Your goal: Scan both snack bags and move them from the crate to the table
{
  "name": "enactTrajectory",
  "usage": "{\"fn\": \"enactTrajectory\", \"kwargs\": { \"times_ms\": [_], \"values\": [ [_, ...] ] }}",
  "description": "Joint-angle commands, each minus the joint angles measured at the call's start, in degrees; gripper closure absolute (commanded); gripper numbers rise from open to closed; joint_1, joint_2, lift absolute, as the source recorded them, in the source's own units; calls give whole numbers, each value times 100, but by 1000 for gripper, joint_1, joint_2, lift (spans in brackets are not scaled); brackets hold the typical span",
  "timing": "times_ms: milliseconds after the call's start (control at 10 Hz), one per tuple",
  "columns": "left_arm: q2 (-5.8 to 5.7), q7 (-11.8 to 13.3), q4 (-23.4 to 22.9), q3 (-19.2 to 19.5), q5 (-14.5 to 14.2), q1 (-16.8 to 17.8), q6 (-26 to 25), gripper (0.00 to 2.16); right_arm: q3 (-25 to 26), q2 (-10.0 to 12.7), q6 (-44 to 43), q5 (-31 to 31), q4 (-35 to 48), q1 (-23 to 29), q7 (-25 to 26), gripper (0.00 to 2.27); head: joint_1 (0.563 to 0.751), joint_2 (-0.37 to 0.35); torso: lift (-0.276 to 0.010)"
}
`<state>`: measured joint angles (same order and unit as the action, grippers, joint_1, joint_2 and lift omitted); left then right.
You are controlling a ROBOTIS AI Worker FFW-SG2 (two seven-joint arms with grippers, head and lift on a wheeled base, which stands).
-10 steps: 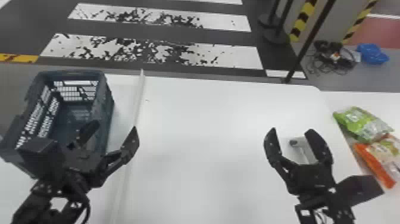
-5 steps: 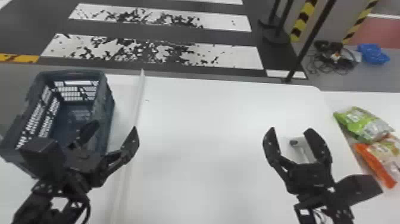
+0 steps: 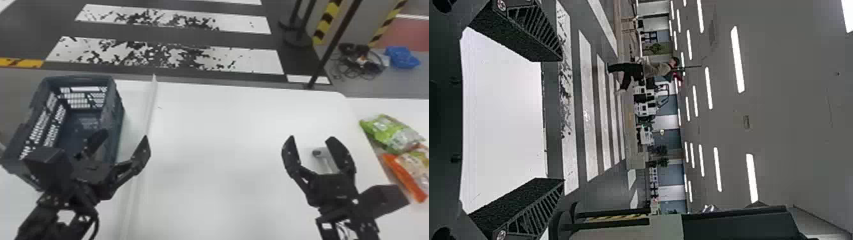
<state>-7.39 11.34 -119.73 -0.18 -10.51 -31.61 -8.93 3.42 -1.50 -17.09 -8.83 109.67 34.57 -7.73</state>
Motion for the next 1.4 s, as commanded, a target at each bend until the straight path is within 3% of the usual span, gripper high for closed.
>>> {"fn": "enactTrajectory", "kwargs": {
  "times_ms": [0,1300],
  "values": [
    [-8,0,28,0,-12,23,0,83,0,1,0,13,-16,-12,0,66,695,-80,-88],
    [1,9,64,-9,-21,32,0,83,-8,1,-18,13,-34,-21,0,73,695,-79,-88]
  ]
}}
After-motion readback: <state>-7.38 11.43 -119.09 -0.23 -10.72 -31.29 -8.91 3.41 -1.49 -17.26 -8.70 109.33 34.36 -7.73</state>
